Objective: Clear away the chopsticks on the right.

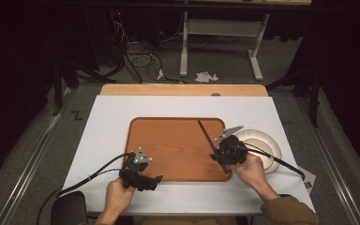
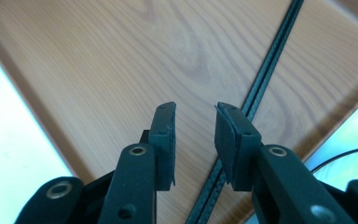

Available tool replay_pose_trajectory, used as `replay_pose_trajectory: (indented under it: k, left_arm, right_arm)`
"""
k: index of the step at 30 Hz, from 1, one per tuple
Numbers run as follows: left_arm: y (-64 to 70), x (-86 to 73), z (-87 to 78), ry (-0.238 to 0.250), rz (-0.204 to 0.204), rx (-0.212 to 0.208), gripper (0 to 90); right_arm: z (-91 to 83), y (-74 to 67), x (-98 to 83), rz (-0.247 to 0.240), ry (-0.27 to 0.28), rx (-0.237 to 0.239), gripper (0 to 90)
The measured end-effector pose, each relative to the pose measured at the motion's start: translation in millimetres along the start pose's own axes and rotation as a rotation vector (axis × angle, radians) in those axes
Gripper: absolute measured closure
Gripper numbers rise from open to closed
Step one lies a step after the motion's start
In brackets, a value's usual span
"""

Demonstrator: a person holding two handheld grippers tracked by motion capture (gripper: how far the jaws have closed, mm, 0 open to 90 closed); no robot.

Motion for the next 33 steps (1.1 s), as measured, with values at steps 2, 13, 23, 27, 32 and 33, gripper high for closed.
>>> replay_pose_trajectory:
  k: [2,13,23,27,32,33]
  left_arm:
    - [0.0,0.4,1.3,-0.001,-0.004,-0.005,16.5]
    - [0.4,0.8,-0.3,0.001,-0.001,-0.009,16.6]
    - [0.1,0.8,-0.4,0.001,-0.002,-0.007,16.5]
    - [-0.5,0.9,-2.1,0.006,-0.001,-0.001,16.5]
    - [-0.3,0.4,0.2,-0.004,-0.003,-0.006,16.5]
    - [0.0,0.2,0.5,-0.004,-0.003,-0.006,16.5]
  right_arm:
    - [-3.8,-1.0,1.2,0.020,0.005,0.013,68.3]
    - [-28.0,2.9,2.2,0.016,0.062,0.034,61.3]
    - [-51.6,14.3,-4.2,0.048,0.105,0.032,59.0]
    - [-63.1,21.2,-9.8,0.074,0.139,0.033,59.0]
    - [-71.0,25.3,-18.9,0.088,0.147,0.026,59.3]
    - [-72.1,26.2,-20.4,0.080,0.149,0.027,59.4]
Point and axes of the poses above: each handheld gripper's, and its own axes: z roughly forward along the jaws, x roughly out of its top, y roughly to its right, the point moved 8 cm from there along z, roughly forward along the jaws, and after that the axes turned 11 degrees about z, right-handed, at the moved point
